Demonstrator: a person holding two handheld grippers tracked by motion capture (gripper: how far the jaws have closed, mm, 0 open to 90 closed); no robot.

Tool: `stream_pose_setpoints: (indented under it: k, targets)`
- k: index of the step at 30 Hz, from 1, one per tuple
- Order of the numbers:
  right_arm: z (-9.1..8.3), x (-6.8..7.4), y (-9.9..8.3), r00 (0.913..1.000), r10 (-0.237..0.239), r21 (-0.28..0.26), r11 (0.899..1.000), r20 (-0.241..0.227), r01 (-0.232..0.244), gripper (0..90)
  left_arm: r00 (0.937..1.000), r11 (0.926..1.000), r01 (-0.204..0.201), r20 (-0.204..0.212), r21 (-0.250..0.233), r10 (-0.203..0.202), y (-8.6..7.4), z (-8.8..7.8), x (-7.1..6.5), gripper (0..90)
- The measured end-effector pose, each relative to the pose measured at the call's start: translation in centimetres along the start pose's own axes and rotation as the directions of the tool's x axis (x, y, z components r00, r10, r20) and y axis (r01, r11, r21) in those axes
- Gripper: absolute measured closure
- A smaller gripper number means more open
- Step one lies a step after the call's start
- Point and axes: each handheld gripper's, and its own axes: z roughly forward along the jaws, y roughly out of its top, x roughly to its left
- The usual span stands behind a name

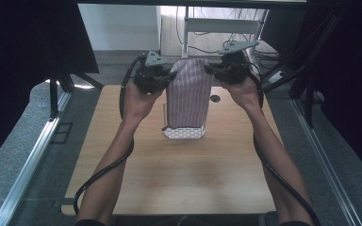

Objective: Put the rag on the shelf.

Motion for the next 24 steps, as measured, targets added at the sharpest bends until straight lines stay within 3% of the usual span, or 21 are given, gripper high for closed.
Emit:
stream_pose_setpoints:
  k: [4,12,24]
  targets:
    - [1.0,-0.3,0.1,0.9999,-0.002,0.004,1.0,0.011,0.002,84.1,0.9995,0.9998,0.007,-0.031,0.019,-0.007,0.3,0.8,0.6,78.7]
    - [4.0,-1.5,-0.9,0.9978,0.055,0.003,0.998,0.036,-0.055,83.9,0.9959,0.9976,0.03,-0.087,0.062,-0.025,-0.2,3.7,1.6,78.5]
    - [7.1,-2.4,-2.4,0.9938,0.091,0.02,0.996,0.064,-0.092,83.5,0.9866,0.9934,0.004,-0.163,0.115,0.015,-1.3,6.8,2.3,77.6]
